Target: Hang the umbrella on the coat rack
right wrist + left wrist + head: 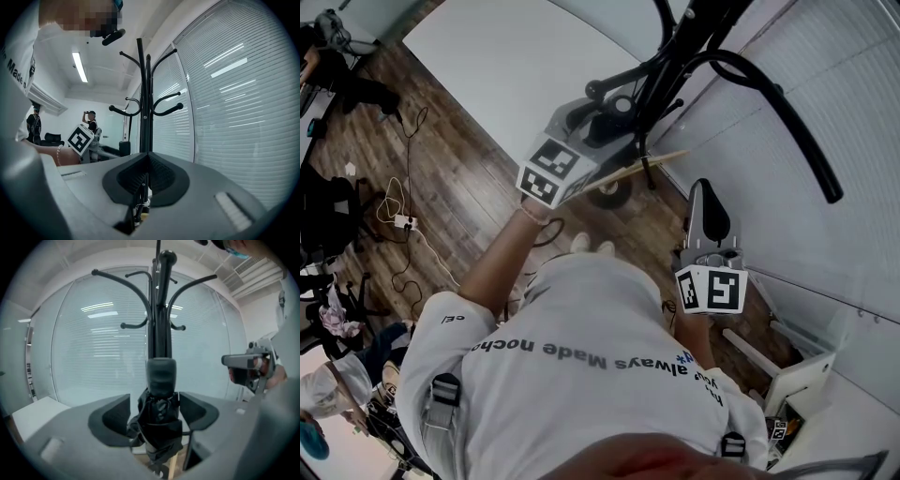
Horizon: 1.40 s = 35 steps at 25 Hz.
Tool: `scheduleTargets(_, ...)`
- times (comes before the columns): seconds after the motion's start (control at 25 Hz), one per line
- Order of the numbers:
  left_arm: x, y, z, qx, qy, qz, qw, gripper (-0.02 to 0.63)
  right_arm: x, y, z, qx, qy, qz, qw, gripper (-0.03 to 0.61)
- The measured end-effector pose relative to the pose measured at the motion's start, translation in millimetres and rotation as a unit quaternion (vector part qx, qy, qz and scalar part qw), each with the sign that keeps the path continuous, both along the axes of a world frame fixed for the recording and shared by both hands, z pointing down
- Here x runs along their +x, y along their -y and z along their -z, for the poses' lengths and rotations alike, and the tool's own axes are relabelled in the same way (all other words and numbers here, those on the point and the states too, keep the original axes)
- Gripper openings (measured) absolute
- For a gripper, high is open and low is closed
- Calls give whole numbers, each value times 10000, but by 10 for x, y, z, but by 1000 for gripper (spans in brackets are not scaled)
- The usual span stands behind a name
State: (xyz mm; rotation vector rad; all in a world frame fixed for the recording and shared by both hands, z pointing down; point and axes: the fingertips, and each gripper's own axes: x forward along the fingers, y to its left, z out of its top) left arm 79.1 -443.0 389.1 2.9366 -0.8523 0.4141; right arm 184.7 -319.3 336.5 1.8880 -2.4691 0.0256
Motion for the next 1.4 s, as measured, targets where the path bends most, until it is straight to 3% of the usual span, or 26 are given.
scheduleTargets(0.28,-289,-192,447,267,-523,323,9978,281,12,21,6,15,13,43,10000,2)
scheduleTargets(0.56,-599,-466,688,471,-1022,667,9914,105,-15,40,-3,5,6,116,9999,2)
scheduleTargets(0.8,-785,-625,658,457,-1125,972,9878,25,-67,42,13,-14,-9,194,9998,2)
scheduleTargets(1.08,-856,-704,538,528,-1077,1189,9856,3,-148,47,0,-49,-24,316,9995,2)
scheduleTargets(1.4,-813,-745,512,487,-1106,1135,9862,3,-212,33,-10,-94,-158,368,9992,2)
